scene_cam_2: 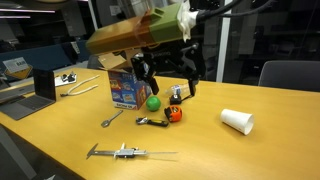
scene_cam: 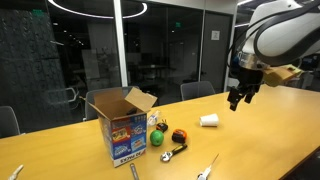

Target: Pick the wrench and put it in the box

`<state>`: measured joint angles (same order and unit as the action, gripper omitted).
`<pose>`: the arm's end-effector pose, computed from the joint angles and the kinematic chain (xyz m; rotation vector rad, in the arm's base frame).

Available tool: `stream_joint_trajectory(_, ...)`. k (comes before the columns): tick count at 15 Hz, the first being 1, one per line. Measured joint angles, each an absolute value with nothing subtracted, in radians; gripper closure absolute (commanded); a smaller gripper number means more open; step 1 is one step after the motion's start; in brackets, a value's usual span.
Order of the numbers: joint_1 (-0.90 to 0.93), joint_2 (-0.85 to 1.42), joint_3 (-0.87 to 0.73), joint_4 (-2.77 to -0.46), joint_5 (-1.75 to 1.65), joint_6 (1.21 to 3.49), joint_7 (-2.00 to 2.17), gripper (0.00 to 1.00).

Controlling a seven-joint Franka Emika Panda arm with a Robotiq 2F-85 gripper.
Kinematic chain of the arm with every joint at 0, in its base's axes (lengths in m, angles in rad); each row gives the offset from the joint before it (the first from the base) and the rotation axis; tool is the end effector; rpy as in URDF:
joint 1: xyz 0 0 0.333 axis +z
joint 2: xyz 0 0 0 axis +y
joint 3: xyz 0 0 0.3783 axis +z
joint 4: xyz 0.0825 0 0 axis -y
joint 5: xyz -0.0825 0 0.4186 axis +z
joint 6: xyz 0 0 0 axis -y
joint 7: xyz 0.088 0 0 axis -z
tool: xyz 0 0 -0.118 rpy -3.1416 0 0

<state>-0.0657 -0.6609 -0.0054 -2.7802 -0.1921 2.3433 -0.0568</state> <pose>0.3442 -0.0289 0.4393 2.9583 0.1559 0.3181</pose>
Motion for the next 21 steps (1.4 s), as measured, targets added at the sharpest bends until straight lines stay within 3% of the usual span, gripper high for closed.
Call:
stream_joint_trajectory(8,-0.064,-0.523,0.080,-2.680,-0.108,2.316,0.211,0.00)
stream_joint_trajectory(14,-0.065,-0.275,0.178,-2.502,-0.088,2.281,0.590,0.00)
stream_joint_trajectory(21,-0.031,0.010,0.169,-2.290,-0.058,2.224,0.935,0.00)
